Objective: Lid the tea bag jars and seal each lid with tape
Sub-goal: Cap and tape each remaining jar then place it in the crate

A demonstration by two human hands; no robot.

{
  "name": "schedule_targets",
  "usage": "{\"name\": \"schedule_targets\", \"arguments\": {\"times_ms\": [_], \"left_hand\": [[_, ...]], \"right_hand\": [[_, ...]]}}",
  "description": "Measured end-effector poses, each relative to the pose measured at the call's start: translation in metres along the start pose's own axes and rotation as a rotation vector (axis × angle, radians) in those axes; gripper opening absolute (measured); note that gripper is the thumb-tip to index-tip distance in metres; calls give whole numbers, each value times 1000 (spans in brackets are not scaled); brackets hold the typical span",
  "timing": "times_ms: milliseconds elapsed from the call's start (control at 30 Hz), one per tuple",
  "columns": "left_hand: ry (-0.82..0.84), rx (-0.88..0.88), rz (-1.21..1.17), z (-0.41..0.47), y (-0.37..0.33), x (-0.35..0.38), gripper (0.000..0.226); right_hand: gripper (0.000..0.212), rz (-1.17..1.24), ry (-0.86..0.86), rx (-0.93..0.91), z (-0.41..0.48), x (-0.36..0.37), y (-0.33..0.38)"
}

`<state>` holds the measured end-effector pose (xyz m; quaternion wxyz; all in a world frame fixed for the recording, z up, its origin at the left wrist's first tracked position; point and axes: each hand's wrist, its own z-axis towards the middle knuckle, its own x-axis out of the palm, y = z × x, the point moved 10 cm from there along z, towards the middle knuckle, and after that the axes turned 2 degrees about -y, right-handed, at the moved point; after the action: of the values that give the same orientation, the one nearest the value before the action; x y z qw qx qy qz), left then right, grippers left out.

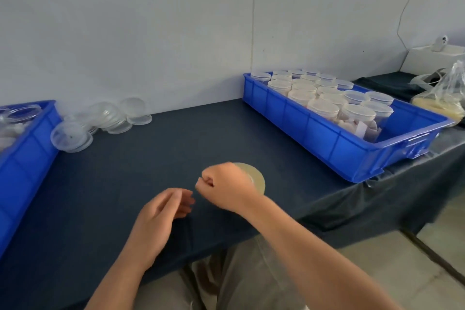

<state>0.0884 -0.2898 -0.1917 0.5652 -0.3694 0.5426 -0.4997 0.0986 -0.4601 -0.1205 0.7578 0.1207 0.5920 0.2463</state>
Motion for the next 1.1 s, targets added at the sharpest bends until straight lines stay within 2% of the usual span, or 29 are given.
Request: {"name": "schedule_targets", "arguments": {"times_ms": [67, 133, 267, 433, 500, 700, 867, 933, 1033, 1100], "left_hand": [[3, 19, 58, -3, -6, -1, 33], [-11, 27, 85, -6, -13, -3, 42], [-163, 56, 154, -16, -35, -25, 51], [-361, 201, 447, -23, -88, -107, 54], [-428, 201, 604, -19, -107, -149, 51], [-511, -16, 935, 25, -122, -280, 50], [-419, -185, 1139, 94, -101, -346, 29], [-353, -292, 1215, 114, -81, -363, 14], [-369, -383, 1156, 141, -49, -387, 51], [-398, -401, 1103, 156, -31, -392, 57]], "right_hand": [[48, -18, -20, -22, -6, 27, 5], [44, -105, -47, -129, -13, 37, 17], [42, -208, -145, -355, -26, 37, 35], [49, -191, -282, -440, -33, 28, 42], [48, -195, -278, -448, -32, 30, 43], [49, -211, -250, -438, -31, 36, 44], [52, -133, -332, -487, -36, 25, 50], [52, -101, -358, -511, -39, 23, 51], [51, -60, -397, -528, -39, 22, 50], [50, -56, -409, -543, -36, 24, 48]]}}
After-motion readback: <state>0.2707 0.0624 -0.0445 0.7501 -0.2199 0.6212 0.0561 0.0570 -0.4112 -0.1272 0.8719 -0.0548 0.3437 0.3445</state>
